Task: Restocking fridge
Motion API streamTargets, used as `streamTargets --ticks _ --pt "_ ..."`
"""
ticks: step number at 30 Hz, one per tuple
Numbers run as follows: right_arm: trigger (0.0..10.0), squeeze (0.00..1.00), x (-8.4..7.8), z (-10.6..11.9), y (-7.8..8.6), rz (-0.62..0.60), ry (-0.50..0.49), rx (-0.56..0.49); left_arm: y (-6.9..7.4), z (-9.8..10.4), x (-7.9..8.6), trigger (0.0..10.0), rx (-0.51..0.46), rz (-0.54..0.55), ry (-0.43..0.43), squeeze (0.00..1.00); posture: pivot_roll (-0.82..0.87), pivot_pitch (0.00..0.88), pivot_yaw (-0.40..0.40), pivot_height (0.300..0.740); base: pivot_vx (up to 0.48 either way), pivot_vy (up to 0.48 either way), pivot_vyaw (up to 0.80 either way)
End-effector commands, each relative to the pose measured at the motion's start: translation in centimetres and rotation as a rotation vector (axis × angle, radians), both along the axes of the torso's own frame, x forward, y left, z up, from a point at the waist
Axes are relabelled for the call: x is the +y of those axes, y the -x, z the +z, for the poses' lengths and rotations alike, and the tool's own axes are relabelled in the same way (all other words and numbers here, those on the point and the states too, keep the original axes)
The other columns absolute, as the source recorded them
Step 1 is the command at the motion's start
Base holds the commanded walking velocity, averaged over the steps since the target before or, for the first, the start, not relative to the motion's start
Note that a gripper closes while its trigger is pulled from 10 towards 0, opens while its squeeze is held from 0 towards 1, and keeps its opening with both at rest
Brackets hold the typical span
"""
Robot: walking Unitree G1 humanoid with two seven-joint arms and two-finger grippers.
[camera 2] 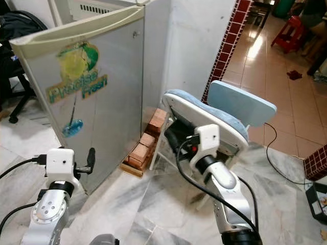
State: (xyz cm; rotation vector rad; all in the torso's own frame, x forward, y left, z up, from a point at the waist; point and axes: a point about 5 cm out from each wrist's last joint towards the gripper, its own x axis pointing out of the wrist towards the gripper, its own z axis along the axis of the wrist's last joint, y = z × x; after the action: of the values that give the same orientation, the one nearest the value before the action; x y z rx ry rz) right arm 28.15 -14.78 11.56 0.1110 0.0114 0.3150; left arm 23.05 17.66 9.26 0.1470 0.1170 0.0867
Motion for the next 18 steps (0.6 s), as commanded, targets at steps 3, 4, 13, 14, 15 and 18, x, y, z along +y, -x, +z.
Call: streamTargets --ticks 3,4,13,14,15,18 --pt "10.0 0.0 -1.2 0.2 -0.1 -0.115 -0.003 -0.022 -0.3 0.8 -0.1 10.0 -0.041 0.008 -0.01 0.0 0.11 0.004 -0.08 0.74 0.0 0.48 -0.29" --pt "10.0 0.0 -1.3 -0.1 -0.1 -0.132 -0.008 -0.016 -0.4 0.9 -0.2 10.0 -0.049 0.001 -0.007 0.0 0.1 0.0 -0.074 0.74 0.0 0.48 -0.61" --pt "10.0 0.0 -0.7 0.0 -1.0 -0.181 -0.015 -0.037 -2.0 2.1 0.1 10.0 -0.118 -0.052 -0.017 0.0 0.1 0.0 -0.061 0.74 0.0 0.48 -0.78" --pt "10.0 0.0 -0.7 0.0 -1.0 -0.183 -0.016 -0.037 -2.1 2.2 0.2 10.0 -0.119 -0.049 -0.019 0.0 0.1 0.0 -0.061 0.74 0.0 0.48 -0.8" --pt "10.0 0.0 -0.6 -0.1 -1.0 -0.183 -0.014 -0.036 -2.3 2.3 0.3 10.0 -0.124 -0.045 -0.02 0.0 0.1 0.0 -0.061 0.74 0.0 0.48 -0.8" --pt "10.0 0.0 -0.6 -0.3 -1.0 -0.182 -0.005 -0.036 -2.4 2.6 0.5 10.0 -0.145 -0.034 -0.018 0.0 0.1 0.0 -0.062 0.74 0.0 0.48 -0.8"
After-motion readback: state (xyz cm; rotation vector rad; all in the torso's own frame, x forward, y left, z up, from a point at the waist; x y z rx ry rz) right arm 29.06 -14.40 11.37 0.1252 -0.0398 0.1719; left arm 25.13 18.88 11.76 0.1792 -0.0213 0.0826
